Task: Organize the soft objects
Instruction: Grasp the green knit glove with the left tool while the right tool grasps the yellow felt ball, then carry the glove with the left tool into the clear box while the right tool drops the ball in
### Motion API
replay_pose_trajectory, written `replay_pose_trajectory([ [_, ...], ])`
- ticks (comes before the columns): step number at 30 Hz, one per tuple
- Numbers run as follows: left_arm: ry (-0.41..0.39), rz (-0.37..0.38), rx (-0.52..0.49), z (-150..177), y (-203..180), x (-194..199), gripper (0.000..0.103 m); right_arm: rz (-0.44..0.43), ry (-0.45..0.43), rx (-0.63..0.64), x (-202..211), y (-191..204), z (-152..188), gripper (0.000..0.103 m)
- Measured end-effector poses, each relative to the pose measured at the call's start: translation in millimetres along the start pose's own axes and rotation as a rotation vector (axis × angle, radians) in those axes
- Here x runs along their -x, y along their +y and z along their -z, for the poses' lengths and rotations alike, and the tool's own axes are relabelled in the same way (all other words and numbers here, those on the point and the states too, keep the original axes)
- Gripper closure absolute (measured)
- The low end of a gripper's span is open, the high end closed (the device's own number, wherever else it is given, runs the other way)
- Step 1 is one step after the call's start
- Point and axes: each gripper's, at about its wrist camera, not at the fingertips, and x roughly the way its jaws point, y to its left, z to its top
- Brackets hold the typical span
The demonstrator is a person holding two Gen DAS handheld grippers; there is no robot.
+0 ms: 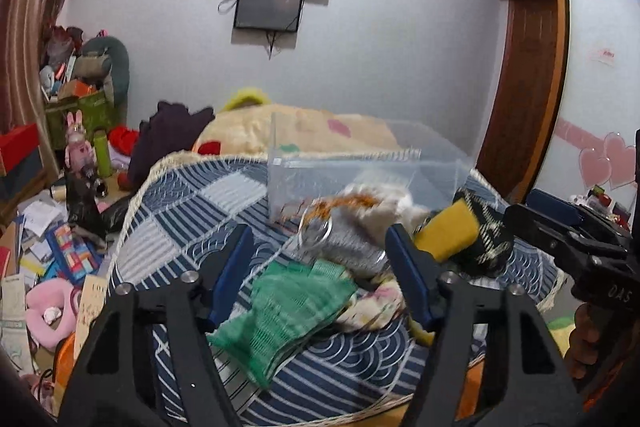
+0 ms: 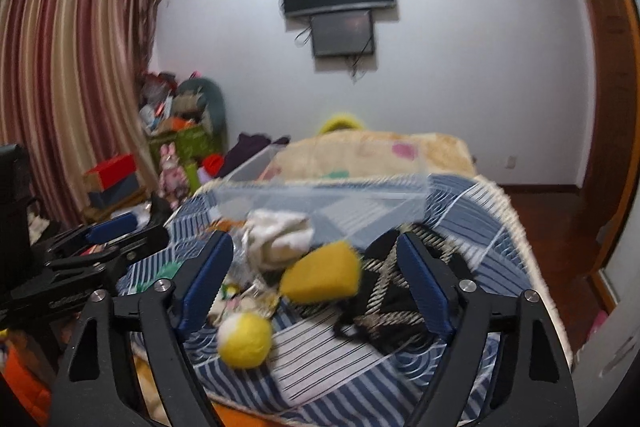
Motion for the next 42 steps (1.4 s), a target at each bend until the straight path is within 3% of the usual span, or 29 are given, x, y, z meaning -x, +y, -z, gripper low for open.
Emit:
replay_pose_trajectory([
  [9, 0.135, -0.019, 0.051, 27.9, 26.0, -26.5, 0.048, -0.077, 0.135, 0.041, -26.4, 16.7, 23.7, 0.036],
  [15, 0.2, -0.009, 0.037, 44.8, 27.9, -39.7, 0.048, -0.123, 0.213, 0.041, -39.7, 19.4, 33.5, 0.048],
  [19, 0.225, -0.019, 0.03, 51.0, 29.8, -44.3, 0.038, -0.147, 0.26, 0.035, -46.8, 19.3, 38.9, 0.06],
  [22, 0.235, -0.007, 0.036, 50.7, 31.9, -43.3, 0.037, -0.166, 0.271, 0.033, -47.4, 21.3, 41.1, 0.07],
  [26, 0.228, -0.018, 0.005, 50.1, 26.5, -38.7, 0.052, -0.15, 0.251, 0.048, -43.7, 24.7, 41.8, 0.071],
  [28, 0.22, -0.014, 0.007, 47.8, 25.6, -34.8, 0.07, -0.137, 0.232, 0.05, -39.9, 23.5, 38.8, 0.071],
  [31, 0.207, -0.006, 0.023, 42.0, 28.5, -30.1, 0.085, -0.126, 0.203, 0.039, -33.5, 19.1, 33.2, 0.071],
  [42, 0.031, 0.007, 0.007, -6.5, 26.5, 8.7, 0.088, -0.023, 0.108, 0.011, -15.2, -0.8, 3.3, 0.071],
])
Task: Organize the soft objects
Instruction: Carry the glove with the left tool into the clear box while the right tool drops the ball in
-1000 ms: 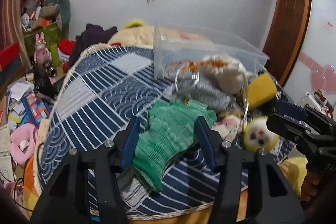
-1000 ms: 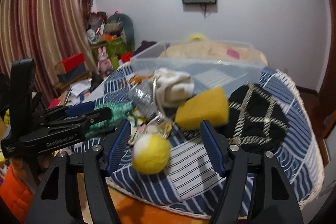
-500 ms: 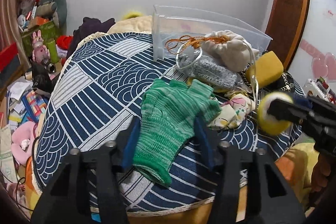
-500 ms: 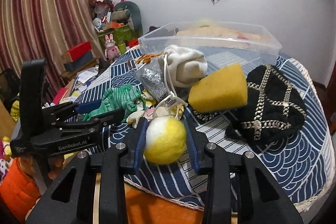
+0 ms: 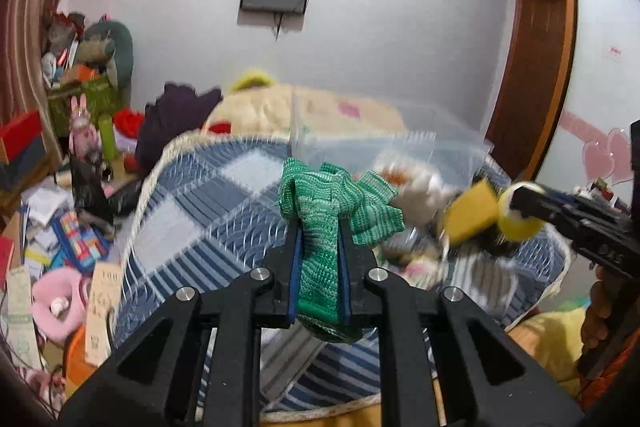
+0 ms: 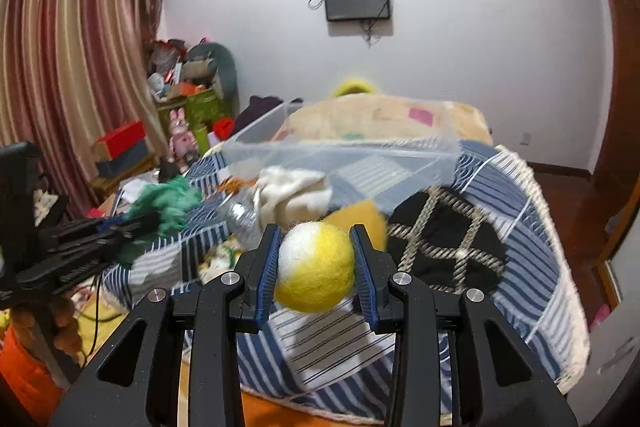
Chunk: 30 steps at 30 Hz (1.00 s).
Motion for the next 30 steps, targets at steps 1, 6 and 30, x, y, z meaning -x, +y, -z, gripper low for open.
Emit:
replay_pose_trajectory([
  [1, -0.018, 0.005, -0.001, -5.7, -1.0, 2.8, 0.088, 0.009, -0.011, -0.002, 2.4, -2.0, -4.4, 0.071],
  [6, -0.079, 0.031, -0.021, -37.1, -10.7, 7.1, 0.088, 0.046, -0.062, -0.004, 9.5, -8.2, -25.4, 0.071],
  [30, 0.009, 0.036, -0.077, -99.6, -30.9, -92.3, 0.088, 0.113, -0.117, 0.0, -38.6, -25.5, -91.5, 0.071],
])
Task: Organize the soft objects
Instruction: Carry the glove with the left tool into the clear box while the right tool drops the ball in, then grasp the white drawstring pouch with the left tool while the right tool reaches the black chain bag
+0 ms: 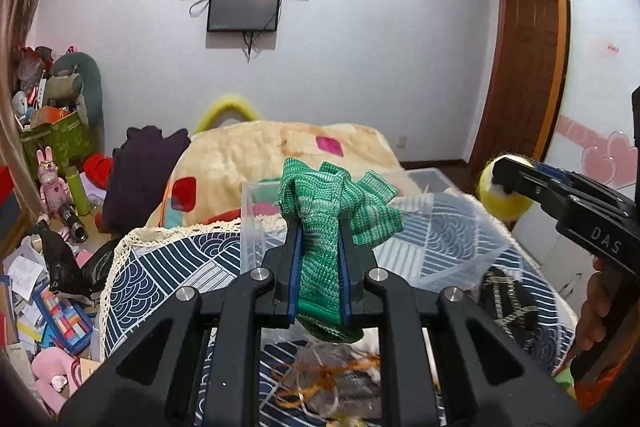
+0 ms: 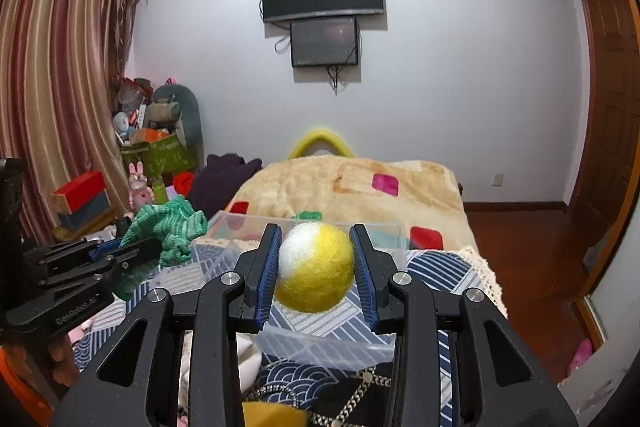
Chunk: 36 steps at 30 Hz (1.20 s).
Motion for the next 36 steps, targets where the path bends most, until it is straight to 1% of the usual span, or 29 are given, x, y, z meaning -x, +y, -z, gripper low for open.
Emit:
replay_pose_trajectory([
  [4, 0.054, -0.002, -0.001, -0.1, 3.9, -22.9, 0.088, 0.003, 0.061, 0.003, -20.6, -2.2, 5.7, 0.071],
  [10, 0.149, 0.016, 0.014, 4.3, 9.5, -54.5, 0.088, 0.014, 0.195, 0.029, -53.0, -7.5, 18.3, 0.071],
  [13, 0.169, 0.024, 0.017, 4.8, 9.7, -62.8, 0.088, 0.019, 0.246, 0.041, -61.9, -10.2, 22.8, 0.071],
  [15, 0.172, 0.016, 0.002, 4.5, 7.6, -65.7, 0.087, 0.023, 0.273, 0.051, -66.1, -11.8, 25.4, 0.071],
  [18, 0.183, -0.001, -0.015, 4.4, 4.4, -70.2, 0.087, 0.031, 0.301, 0.061, -69.8, -10.8, 26.0, 0.071],
  [22, 0.202, 0.003, -0.003, 5.0, 7.2, -75.2, 0.086, 0.025, 0.319, 0.068, -71.0, -9.6, 26.0, 0.07],
  [23, 0.201, 0.001, -0.002, 4.6, 8.2, -75.7, 0.085, 0.027, 0.318, 0.071, -70.4, -9.1, 25.9, 0.07],
  [26, 0.191, -0.003, -0.001, 3.6, 8.6, -69.8, 0.076, 0.029, 0.308, 0.076, -66.2, -9.4, 25.2, 0.067],
  [28, 0.175, -0.006, -0.007, 2.3, 7.8, -62.4, 0.061, 0.024, 0.302, 0.07, -66.6, -9.9, 23.7, 0.055],
  [29, 0.158, -0.01, -0.015, 1.1, 6.4, -57.0, 0.059, 0.026, 0.293, 0.07, -63.7, -9.9, 22.8, 0.052],
  [31, 0.13, -0.012, -0.033, -2.0, 3.2, -46.7, 0.054, 0.035, 0.268, 0.073, -58.3, -9.6, 19.7, 0.042],
  [32, 0.117, -0.014, -0.039, -4.1, 2.0, -41.6, 0.052, 0.043, 0.25, 0.076, -53.0, -9.3, 17.7, 0.04],
  [34, 0.091, -0.013, -0.043, -8.8, 1.8, -31.5, 0.044, 0.048, 0.226, 0.082, -47.2, -8.2, 13.2, 0.036],
  [36, 0.061, -0.014, -0.041, -14.0, 1.4, -19.2, 0.038, 0.051, 0.198, 0.089, -38.3, -6.8, 8.0, 0.034],
])
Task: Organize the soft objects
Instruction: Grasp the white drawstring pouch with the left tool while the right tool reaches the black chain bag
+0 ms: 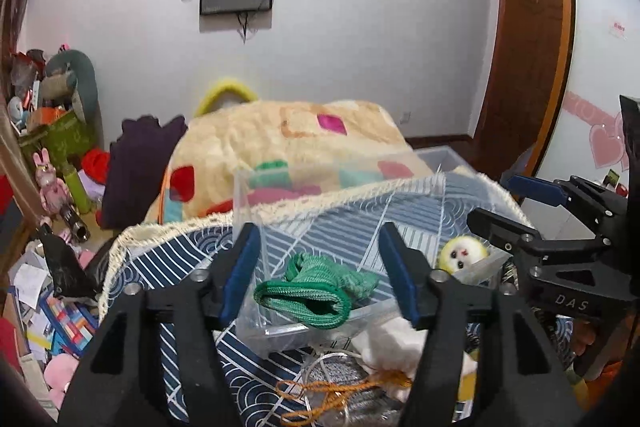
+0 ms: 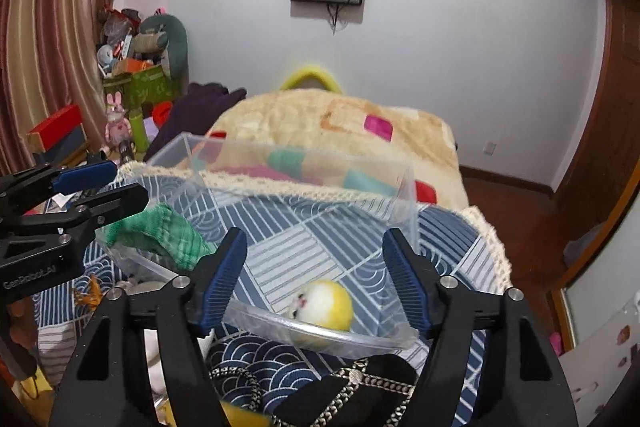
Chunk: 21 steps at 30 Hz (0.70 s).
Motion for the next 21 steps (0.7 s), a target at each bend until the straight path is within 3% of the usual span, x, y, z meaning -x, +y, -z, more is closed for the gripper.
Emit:
replay_pose_trajectory([
  [7, -0.111, -0.036, -0.025, 2.7, -7.3, 44.0, 0.009, -0.008, -0.097, 0.006, 36.5, 1.9, -5.6, 0.022],
  [13, -0.144, -0.038, -0.068, 19.2, -19.2, 65.5, 0.005, -0.003, -0.147, 0.017, 60.5, 1.4, 5.7, 0.022],
  [21, -0.076, 0.034, -0.048, 43.4, -36.1, 58.3, 0.005, 0.029, -0.127, 0.003, 65.9, -5.9, 33.1, 0.022],
])
